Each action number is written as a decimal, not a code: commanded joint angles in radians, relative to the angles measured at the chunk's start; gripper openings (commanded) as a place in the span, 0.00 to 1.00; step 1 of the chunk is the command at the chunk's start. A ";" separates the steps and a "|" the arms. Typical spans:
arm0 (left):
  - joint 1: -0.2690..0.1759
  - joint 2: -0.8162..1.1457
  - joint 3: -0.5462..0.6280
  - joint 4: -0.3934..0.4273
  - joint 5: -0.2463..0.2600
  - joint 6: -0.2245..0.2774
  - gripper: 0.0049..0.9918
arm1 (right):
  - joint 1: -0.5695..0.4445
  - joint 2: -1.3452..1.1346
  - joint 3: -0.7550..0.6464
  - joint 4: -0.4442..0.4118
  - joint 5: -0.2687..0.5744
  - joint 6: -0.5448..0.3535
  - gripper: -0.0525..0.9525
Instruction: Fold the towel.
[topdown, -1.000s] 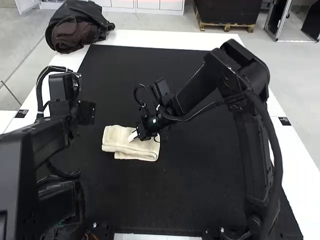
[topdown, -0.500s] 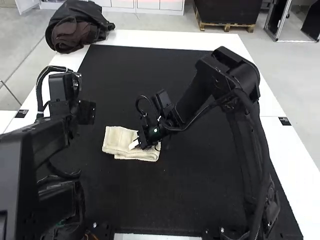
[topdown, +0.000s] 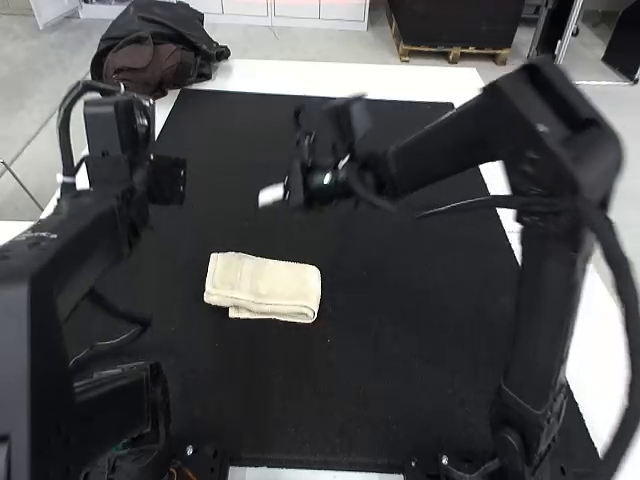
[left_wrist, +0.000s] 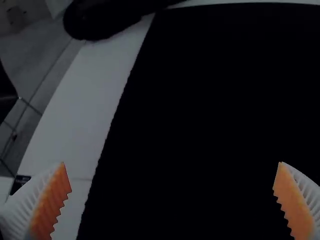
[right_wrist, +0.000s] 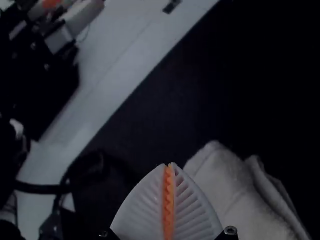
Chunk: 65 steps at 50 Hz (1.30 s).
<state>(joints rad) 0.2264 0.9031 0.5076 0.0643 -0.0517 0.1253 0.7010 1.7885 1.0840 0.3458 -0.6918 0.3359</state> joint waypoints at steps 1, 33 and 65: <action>-0.029 -0.004 0.078 -0.020 0.016 -0.039 0.96 | -0.057 -0.124 0.028 -0.021 -0.003 0.040 0.03; -0.191 -0.073 0.302 -0.121 0.001 -0.173 0.95 | -0.505 -0.709 -0.133 0.024 -0.112 0.284 0.03; -0.223 -0.440 0.201 -0.164 0.064 -0.253 0.94 | -0.729 -1.367 -0.461 0.122 -0.215 0.485 0.03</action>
<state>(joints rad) 0.0044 0.5289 0.7250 -0.0975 -0.0021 -0.1043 -0.0109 0.5587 0.6342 0.4625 -0.8833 0.7887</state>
